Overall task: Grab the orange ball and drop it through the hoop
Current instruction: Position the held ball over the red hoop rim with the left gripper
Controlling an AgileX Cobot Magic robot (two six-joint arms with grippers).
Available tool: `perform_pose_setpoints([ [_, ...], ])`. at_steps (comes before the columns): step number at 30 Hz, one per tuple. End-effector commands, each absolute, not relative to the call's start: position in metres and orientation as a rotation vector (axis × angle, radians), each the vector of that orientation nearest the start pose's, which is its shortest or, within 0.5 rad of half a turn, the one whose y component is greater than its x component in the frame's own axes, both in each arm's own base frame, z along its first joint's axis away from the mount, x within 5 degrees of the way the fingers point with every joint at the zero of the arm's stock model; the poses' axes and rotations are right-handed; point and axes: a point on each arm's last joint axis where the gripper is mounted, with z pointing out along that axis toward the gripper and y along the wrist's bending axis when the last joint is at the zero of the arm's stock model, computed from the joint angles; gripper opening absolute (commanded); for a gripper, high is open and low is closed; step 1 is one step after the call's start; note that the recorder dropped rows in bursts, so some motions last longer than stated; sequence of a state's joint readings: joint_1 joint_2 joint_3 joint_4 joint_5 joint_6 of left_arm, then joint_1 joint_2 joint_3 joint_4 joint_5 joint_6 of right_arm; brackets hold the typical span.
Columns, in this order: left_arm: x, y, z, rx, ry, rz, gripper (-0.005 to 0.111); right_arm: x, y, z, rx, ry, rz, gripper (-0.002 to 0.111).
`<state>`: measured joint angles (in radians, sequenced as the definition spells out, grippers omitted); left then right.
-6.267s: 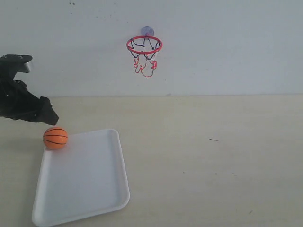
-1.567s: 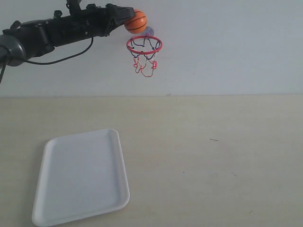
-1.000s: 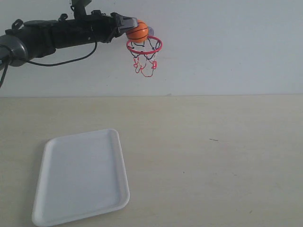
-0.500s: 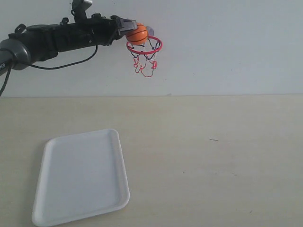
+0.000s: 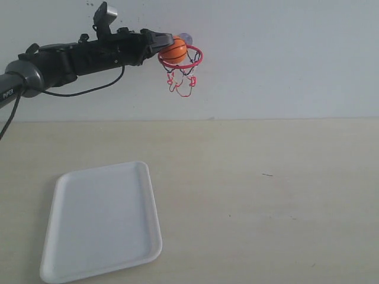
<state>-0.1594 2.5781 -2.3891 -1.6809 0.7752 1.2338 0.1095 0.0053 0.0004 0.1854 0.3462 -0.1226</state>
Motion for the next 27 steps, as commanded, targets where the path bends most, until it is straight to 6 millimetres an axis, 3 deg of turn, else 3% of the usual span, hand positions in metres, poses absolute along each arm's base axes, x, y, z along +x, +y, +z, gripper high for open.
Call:
perform_pose_setpoints([
  [1, 0.5531, -0.1646, 0.2473, 0.427, 1.579, -1.123, 0.004, 0.0527, 0.0112, 0.1835, -0.108, 1.812, 0.159, 0.000],
  [6, 0.5508, -0.1744, 0.2476, 0.458, 1.562, -1.103, 0.004, 0.0527, 0.0112, 0.1835, -0.108, 1.812, 0.159, 0.000],
  [27, 0.5578, -0.1694, 0.2463, 0.388, 1.580, -1.022, 0.004, 0.0527, 0.0112, 0.1835, -0.108, 1.812, 0.159, 0.000],
])
